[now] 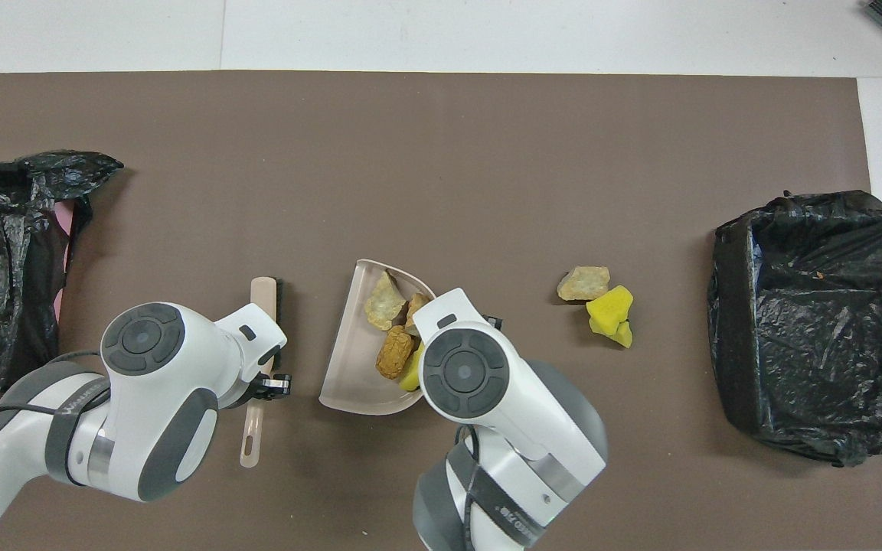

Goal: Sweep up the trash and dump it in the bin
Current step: 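Carry the loaded dustpan with the right gripper to the far bag, then tip the dustpan into the bag while the left gripper drops the brush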

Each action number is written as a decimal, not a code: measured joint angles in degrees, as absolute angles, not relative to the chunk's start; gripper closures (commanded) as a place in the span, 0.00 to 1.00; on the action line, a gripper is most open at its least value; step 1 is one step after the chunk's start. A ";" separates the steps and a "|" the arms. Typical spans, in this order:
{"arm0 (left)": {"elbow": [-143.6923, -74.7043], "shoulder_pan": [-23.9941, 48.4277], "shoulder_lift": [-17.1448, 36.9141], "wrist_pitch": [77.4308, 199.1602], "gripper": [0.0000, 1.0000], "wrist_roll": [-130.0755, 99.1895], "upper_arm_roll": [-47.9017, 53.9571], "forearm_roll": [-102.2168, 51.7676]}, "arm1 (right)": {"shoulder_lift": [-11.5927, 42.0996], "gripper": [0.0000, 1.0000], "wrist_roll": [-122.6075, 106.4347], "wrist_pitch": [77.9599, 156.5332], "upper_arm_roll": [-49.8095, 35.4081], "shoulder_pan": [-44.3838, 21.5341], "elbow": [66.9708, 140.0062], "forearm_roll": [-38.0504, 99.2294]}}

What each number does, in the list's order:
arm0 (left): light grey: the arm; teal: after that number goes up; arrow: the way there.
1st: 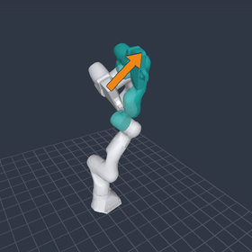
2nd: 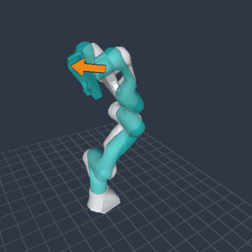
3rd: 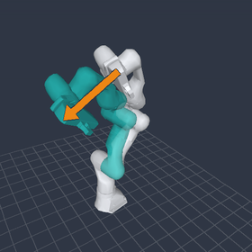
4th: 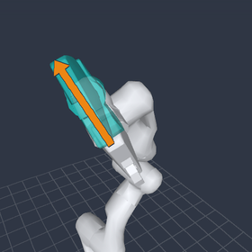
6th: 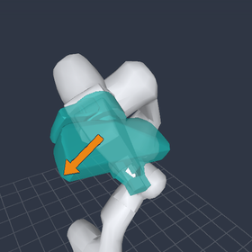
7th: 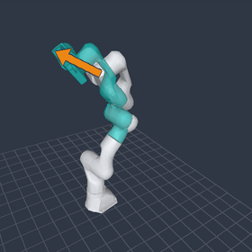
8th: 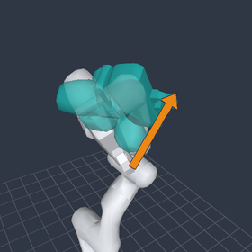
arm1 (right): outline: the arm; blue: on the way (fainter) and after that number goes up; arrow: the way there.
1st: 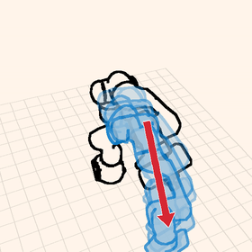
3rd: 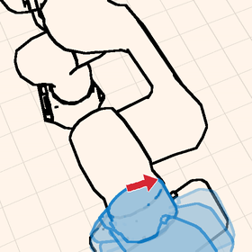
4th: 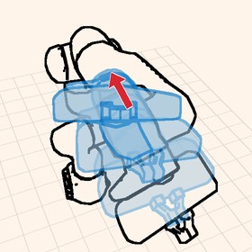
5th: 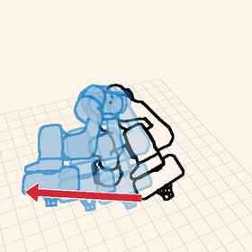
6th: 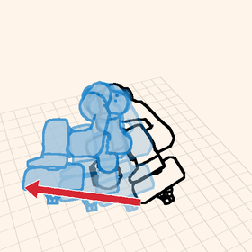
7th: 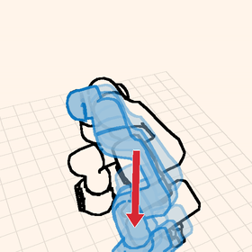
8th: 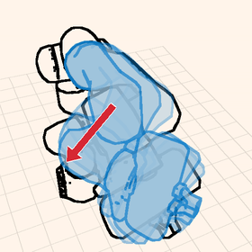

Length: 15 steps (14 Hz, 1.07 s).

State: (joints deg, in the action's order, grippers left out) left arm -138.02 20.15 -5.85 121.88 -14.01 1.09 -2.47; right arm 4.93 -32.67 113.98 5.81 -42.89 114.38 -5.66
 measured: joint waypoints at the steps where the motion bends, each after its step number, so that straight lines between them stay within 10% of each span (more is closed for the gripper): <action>1: -138.01 19.08 -5.77 121.93 1.00 -12.79 1.06 -1.87 | 2.46 1.00 -33.05 111.00 5.85 -41.55 114.17 -5.66; 8: -137.94 21.07 -5.54 121.97 1.00 -14.73 2.43 -1.52 | -13.95 1.00 -47.31 96.66 6.34 -21.93 114.04 -5.90; 15: -137.54 38.05 -6.31 121.15 1.00 -28.52 3.19 -10.61 | -14.79 1.00 -76.96 98.78 6.87 7.48 114.44 -13.15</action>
State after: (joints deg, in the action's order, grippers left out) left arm -137.54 38.05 -6.31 121.15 -28.52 3.19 -10.61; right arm -14.79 -76.96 98.78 6.87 7.48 114.44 -13.15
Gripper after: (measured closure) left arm 0.740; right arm 0.683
